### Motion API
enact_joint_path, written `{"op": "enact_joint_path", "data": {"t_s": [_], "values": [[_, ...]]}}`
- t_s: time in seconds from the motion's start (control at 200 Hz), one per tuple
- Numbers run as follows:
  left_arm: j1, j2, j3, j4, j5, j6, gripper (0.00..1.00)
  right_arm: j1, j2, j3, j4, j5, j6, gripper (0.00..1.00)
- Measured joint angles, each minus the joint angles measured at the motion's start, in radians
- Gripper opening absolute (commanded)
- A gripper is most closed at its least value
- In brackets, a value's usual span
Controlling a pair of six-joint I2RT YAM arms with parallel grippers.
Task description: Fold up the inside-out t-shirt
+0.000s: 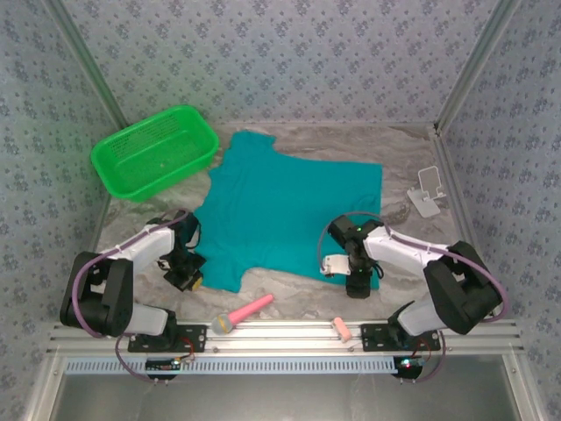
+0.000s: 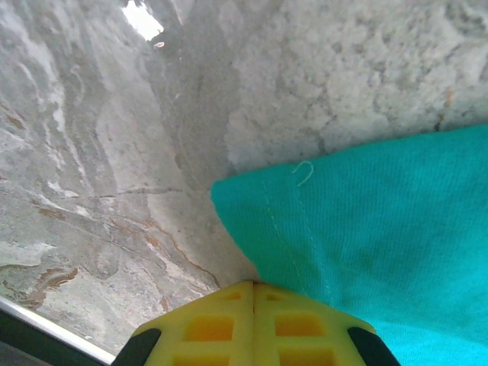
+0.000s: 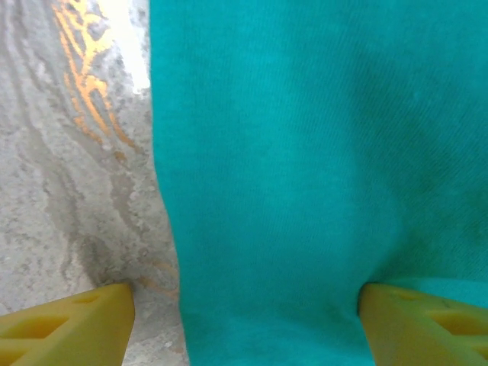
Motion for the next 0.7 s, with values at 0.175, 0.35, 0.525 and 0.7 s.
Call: {"op": "enact_joint_path", "data": {"t_s": [0.175, 0.35, 0.525, 0.7], "values": [[0.0, -0.064, -0.026, 0.008, -0.032, -0.008, 0.0, 0.014, 0.009, -0.008, 0.005, 0.03, 0.019, 0.1], [0.018, -0.232, -0.037, -0.011, -0.131, -0.027, 0.0, 0.038, 0.057, 0.039, -0.059, 0.034, 0.031, 0.0], [0.018, -0.412, -0.013, -0.072, -0.205, -0.037, 0.47, 0.061, 0.037, 0.027, -0.056, 0.05, 0.031, 0.0], [0.018, -0.433, -0.07, -0.01, -0.213, -0.045, 0.69, 0.062, 0.018, 0.014, -0.045, 0.049, 0.037, 0.0]]}}
